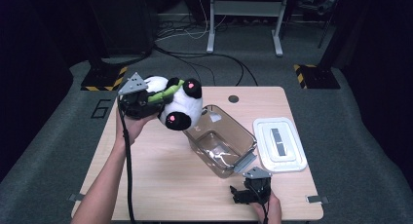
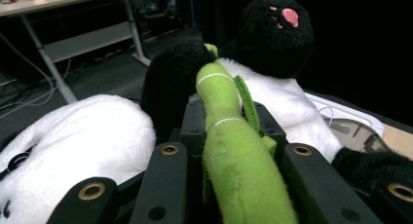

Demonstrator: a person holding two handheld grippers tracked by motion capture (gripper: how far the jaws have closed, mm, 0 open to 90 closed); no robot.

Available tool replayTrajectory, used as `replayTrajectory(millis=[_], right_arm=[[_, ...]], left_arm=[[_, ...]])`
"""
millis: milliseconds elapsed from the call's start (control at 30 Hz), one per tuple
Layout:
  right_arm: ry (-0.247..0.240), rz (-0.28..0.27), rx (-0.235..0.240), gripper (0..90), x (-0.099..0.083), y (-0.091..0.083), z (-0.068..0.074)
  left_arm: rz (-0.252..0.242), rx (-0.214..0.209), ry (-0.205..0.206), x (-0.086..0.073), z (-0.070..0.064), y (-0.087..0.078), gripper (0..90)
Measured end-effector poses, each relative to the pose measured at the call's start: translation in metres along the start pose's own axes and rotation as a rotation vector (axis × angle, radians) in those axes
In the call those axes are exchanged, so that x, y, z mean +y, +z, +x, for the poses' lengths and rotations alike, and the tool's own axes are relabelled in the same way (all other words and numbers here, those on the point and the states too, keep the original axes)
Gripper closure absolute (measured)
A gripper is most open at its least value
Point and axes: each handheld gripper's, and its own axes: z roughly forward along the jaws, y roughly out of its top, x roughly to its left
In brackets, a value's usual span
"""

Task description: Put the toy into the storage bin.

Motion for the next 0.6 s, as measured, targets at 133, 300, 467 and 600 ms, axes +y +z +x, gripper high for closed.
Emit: replayTrajectory(millis=[133, 300, 467, 600], right_arm=[[0.014, -0.004, -0.011, 1.2, 0.000, 0.000, 0.000], [0.014, -0.004, -0.010, 1.1, 0.000, 0.000, 0.000], [0.013, -0.005, -0.010, 1.0, 0.000, 0.000, 0.000], [0.010, -0.005, -0.015, 0.8, 0.000, 0.001, -0.001]], left_arm=[[0.018, -0.022, 0.005, 0.002, -0.007, 0.012, 72.7], [0.022, -0.062, 0.014, 0.005, -0.015, 0.025, 72.6], [0.021, -0.114, 0.022, 0.006, -0.021, 0.037, 72.6], [0.040, -0.145, 0.030, 0.006, -0.026, 0.048, 72.6]])
